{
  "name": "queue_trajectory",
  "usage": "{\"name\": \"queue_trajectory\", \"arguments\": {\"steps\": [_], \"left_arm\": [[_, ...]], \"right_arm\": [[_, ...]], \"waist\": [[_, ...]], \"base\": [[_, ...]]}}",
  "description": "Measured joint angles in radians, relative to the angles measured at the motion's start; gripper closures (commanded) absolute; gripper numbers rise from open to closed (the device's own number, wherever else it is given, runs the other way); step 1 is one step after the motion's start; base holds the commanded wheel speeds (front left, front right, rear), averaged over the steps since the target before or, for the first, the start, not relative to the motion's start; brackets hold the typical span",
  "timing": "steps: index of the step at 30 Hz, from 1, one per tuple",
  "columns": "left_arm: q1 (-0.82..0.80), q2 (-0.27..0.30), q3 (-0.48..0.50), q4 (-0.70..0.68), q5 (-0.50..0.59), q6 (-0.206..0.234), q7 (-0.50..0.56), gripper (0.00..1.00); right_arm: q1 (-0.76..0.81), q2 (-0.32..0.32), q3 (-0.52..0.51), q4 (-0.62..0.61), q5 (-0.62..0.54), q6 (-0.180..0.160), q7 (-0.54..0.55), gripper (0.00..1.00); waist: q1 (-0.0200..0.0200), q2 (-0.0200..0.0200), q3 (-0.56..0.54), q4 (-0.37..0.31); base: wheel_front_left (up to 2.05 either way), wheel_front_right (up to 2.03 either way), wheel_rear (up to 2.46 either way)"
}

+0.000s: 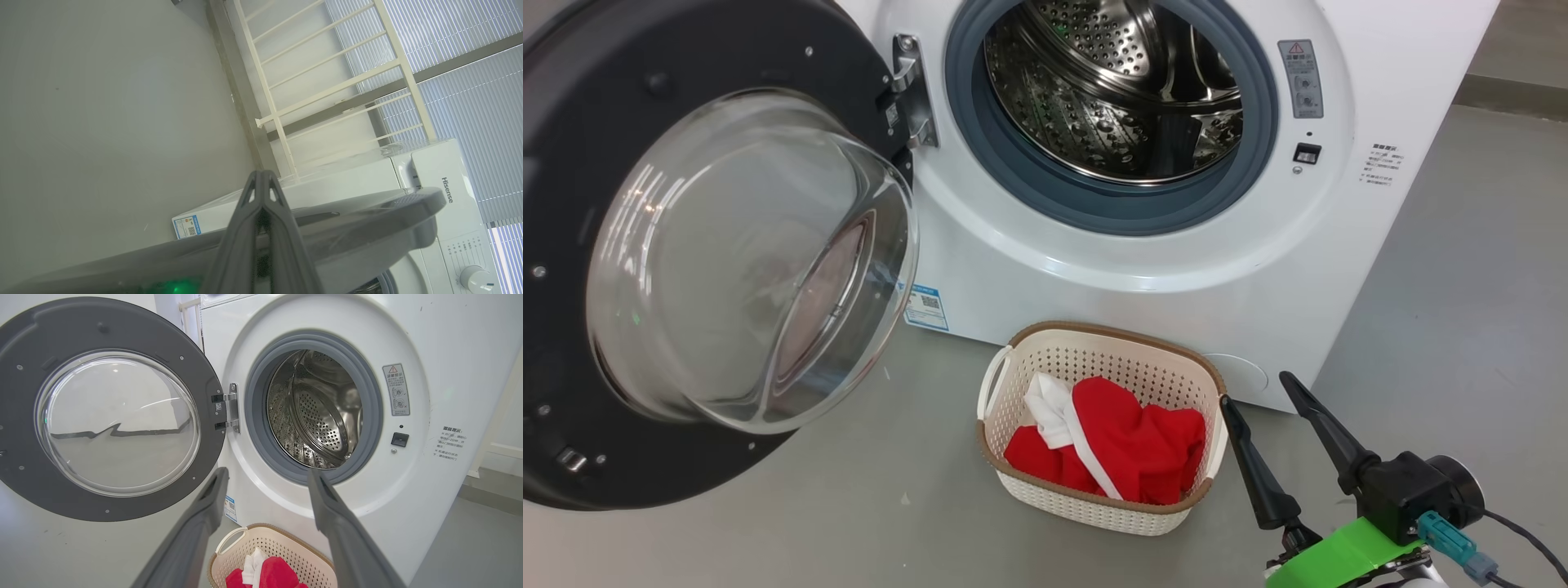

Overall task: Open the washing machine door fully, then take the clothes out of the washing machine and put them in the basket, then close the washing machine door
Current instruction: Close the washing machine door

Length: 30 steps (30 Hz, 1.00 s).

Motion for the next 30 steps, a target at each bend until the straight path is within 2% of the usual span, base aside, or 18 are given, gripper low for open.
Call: {"name": "queue_trajectory", "arguments": {"steps": [9, 14, 23, 30], "left_arm": [[0.005, -0.019, 0.002, -0.014, -0.034, -0.029, 0.047, 1.0], [0.035, -0.045, 0.005, -0.071, -0.065, -0.047, 0.076, 1.0], [0.131, -0.111, 0.002, -0.229, -0.092, -0.056, 0.115, 1.0], [0.235, -0.201, 0.009, -0.409, -0.149, -0.051, 0.167, 1.0]], "right_arm": [[0.0, 0.0, 0.001, 0.0, 0.005, 0.0, -0.005, 0.0], [0.0, 0.0, 0.002, 0.002, 0.015, 0.0, -0.009, 0.0], [0.0, -0.001, 0.003, 0.011, 0.035, 0.0, -0.02, 0.0], [0.0, -0.001, 0.002, 0.014, 0.038, 0.0, -0.027, 0.0]], "waist": [[0.0, 0.0, 0.003, 0.014], [0.0, 0.0, 0.001, 0.016], [0.0, 0.0, -0.001, 0.012], [0.0, 0.0, -0.001, 0.009]], "base": [[0.0, 0.0, 0.0], [0.0, 0.0, 0.0], [0.0, 0.0, 0.0], [0.0, 0.0, 0.0]]}}
